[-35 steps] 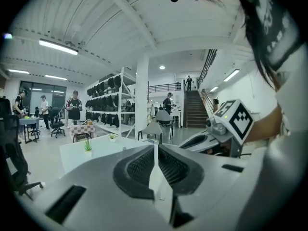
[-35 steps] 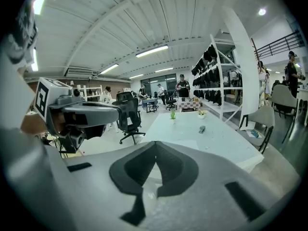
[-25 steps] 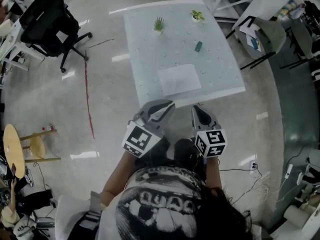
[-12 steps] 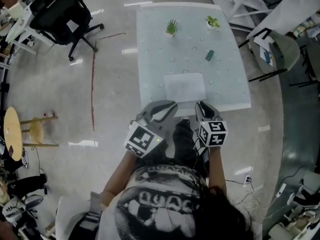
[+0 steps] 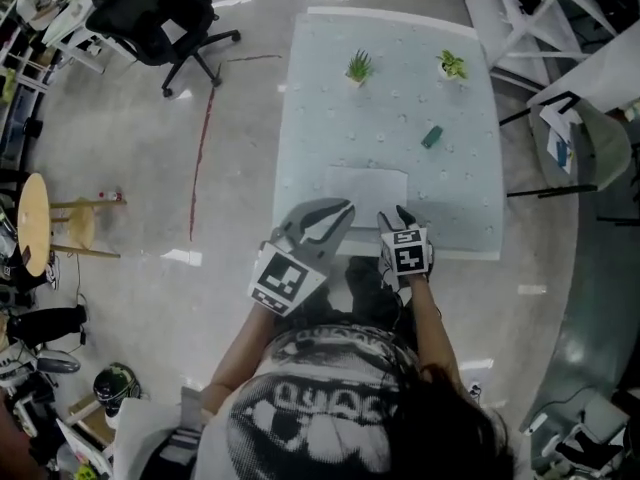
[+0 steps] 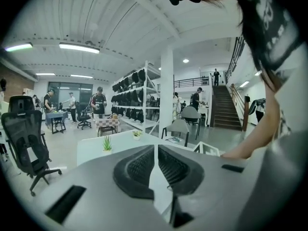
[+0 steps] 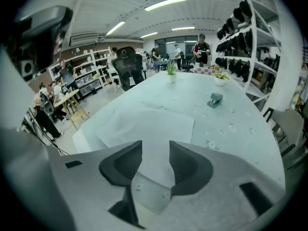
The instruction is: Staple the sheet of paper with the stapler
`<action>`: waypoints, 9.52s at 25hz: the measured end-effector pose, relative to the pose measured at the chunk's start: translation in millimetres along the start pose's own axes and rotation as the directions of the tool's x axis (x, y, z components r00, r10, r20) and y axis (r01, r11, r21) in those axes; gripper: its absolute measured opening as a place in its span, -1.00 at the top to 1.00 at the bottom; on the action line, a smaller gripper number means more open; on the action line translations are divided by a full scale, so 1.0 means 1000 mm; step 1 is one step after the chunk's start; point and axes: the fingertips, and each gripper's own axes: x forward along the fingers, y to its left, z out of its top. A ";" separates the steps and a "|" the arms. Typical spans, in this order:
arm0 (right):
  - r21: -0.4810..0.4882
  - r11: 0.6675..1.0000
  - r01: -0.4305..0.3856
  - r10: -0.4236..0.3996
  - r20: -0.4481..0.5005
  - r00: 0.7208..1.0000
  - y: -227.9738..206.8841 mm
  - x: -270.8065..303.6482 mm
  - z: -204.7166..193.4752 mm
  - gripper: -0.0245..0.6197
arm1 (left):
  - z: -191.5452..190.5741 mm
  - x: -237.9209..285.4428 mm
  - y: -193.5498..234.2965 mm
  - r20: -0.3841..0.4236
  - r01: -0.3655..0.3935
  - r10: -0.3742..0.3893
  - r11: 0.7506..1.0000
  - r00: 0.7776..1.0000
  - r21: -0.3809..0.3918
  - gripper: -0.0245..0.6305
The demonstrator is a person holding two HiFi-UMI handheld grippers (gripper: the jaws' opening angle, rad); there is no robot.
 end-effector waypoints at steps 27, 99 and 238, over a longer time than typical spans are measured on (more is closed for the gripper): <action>-0.357 0.898 -0.258 0.241 -0.092 0.966 0.002 0.019 -0.006 0.86 | -0.005 0.040 -0.008 -0.070 -0.190 0.188 0.981 0.980 -0.027 0.86; 0.378 0.879 -0.289 0.382 -0.198 0.903 -0.121 0.022 0.027 0.74 | 0.000 0.084 0.048 -0.025 -0.057 0.056 0.997 0.998 -0.056 0.86; -0.804 -0.197 -0.560 0.092 -0.584 0.806 -0.164 0.066 0.100 0.91 | -0.044 0.153 0.025 -0.064 -0.259 0.251 0.946 0.966 -0.194 0.86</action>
